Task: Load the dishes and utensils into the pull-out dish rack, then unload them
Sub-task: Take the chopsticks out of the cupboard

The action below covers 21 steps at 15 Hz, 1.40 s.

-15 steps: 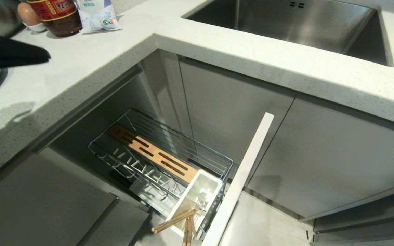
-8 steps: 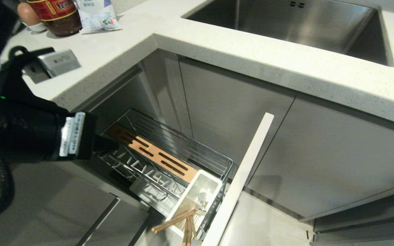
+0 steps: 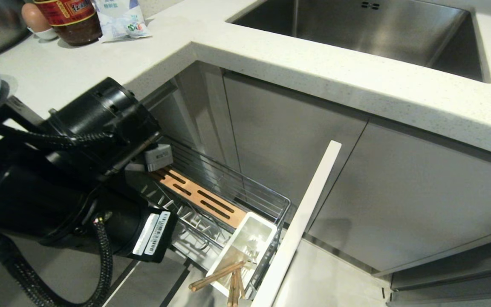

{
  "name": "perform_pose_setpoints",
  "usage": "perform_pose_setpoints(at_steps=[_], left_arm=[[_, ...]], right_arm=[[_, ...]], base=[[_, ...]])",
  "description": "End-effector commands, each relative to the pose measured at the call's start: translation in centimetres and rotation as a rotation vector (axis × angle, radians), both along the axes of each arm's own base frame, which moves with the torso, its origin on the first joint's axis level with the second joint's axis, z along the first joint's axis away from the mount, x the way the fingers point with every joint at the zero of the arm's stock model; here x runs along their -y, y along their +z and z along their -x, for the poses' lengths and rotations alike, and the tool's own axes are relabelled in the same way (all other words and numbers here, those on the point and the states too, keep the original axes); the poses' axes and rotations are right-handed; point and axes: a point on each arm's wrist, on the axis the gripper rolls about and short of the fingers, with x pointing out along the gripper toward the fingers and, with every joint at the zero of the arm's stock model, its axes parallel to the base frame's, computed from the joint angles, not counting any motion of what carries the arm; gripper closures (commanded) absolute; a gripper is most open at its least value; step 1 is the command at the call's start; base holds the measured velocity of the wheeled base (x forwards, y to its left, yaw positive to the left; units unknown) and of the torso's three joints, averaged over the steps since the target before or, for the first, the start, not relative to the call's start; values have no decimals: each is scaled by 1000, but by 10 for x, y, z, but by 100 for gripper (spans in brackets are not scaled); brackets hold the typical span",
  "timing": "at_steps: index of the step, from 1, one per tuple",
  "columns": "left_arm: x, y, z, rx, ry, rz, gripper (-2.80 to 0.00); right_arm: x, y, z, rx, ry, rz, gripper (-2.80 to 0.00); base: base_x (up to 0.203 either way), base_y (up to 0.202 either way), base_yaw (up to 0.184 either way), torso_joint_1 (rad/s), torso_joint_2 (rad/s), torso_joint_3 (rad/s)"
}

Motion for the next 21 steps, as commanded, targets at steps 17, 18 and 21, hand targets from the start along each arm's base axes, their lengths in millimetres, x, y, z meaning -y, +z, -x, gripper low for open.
perform_pose_setpoints(at_steps=[17, 18, 21], left_arm=[[23, -95, -101, -808, -4, -79, -280], [24, -98, -104, -840, 4, -90, -280], [27, -106, -113, -870, 26, -99, -280]], right_arm=[[0, 0, 0, 4, 0, 0, 0], [0, 0, 0, 5, 0, 0, 0], [0, 0, 0, 3, 0, 0, 0]], base=[[0, 0, 0, 0, 0, 0], [0, 0, 0, 0, 0, 0], [0, 0, 0, 0, 0, 0]])
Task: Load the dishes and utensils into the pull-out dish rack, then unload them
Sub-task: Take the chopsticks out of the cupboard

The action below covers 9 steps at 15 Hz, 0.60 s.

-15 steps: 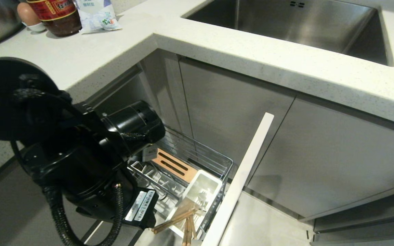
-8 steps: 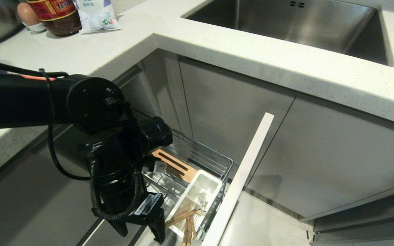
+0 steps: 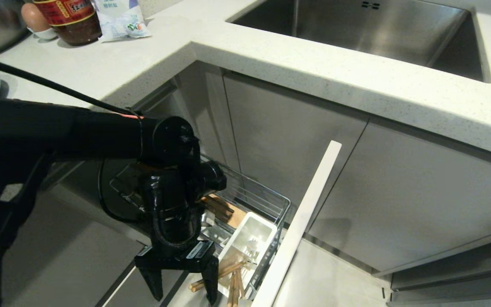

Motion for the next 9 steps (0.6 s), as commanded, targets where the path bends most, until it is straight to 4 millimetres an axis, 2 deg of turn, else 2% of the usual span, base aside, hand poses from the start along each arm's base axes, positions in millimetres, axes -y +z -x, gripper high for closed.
perform_pose_setpoints(at_steps=[1, 9], left_arm=[[4, -14, -11, -38, 17, -22, -280], [9, -34, -27, -74, 52, -47, -280]], right_arm=[[0, 0, 0, 5, -1, 0, 0], [0, 0, 0, 5, 0, 0, 0]], base=[[0, 0, 0, 0, 0, 0], [0, 0, 0, 0, 0, 0]])
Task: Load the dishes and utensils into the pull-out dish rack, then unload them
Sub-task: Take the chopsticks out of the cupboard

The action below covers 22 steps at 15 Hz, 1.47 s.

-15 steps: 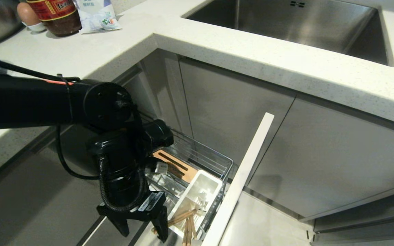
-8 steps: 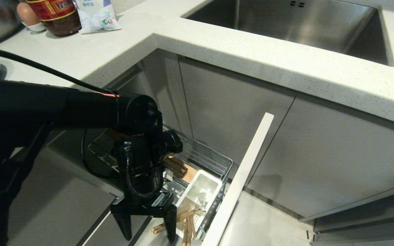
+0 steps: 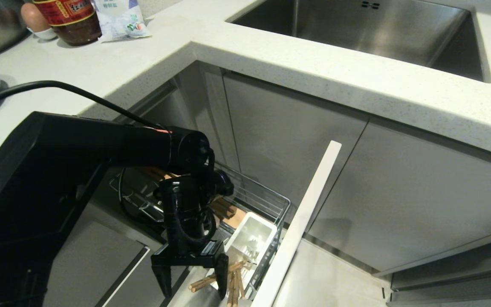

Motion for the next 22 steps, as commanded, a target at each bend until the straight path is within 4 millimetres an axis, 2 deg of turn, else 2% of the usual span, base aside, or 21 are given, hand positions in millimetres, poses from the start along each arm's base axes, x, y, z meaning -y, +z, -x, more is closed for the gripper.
perform_pose_setpoints(at_steps=[1, 11, 12, 22], left_arm=[[1, -5, -2, -18, 4, -11, -280], [3, -6, -4, -26, 8, 6, -280], [4, -5, -4, -24, 10, 7, 0], [9, -5, -1, -19, 4, 6, 0]], right_arm=[[0, 0, 0, 4, -1, 0, 0], [0, 0, 0, 3, 0, 0, 0], [0, 0, 0, 5, 0, 0, 0], [0, 0, 0, 5, 0, 0, 0]], base=[[0, 0, 0, 0, 0, 0], [0, 0, 0, 0, 0, 0], [0, 0, 0, 0, 0, 0], [0, 0, 0, 0, 0, 0]])
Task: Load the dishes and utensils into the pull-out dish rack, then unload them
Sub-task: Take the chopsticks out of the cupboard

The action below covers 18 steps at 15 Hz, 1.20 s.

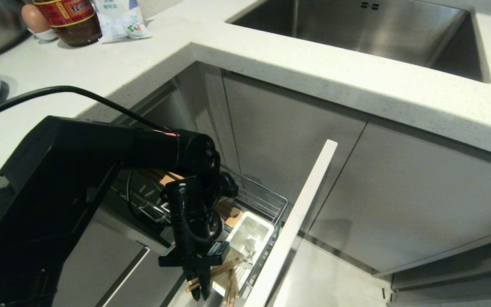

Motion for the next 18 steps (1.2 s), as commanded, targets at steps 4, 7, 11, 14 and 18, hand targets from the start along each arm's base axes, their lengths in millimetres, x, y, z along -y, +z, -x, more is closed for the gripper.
perform_pose_setpoints(at_steps=[4, 7, 11, 14, 18], left_arm=[[4, 3, 4, 1, 5, -7, 0], [3, 14, 10, 23, -3, 8, 0], [-2, 43, 29, 59, -22, 33, 0], [-6, 64, 45, 93, -42, 58, 0], [-10, 88, 64, 161, -69, 108, 0]], right_arm=[[0, 0, 0, 3, -1, 0, 0], [0, 0, 0, 3, 0, 0, 0], [0, 0, 0, 5, -1, 0, 0], [0, 0, 0, 5, 0, 0, 0], [0, 0, 0, 3, 0, 0, 0]], base=[[0, 0, 0, 0, 0, 0], [0, 0, 0, 0, 0, 0], [0, 0, 0, 0, 0, 0], [0, 0, 0, 0, 0, 0], [0, 0, 0, 0, 0, 0]])
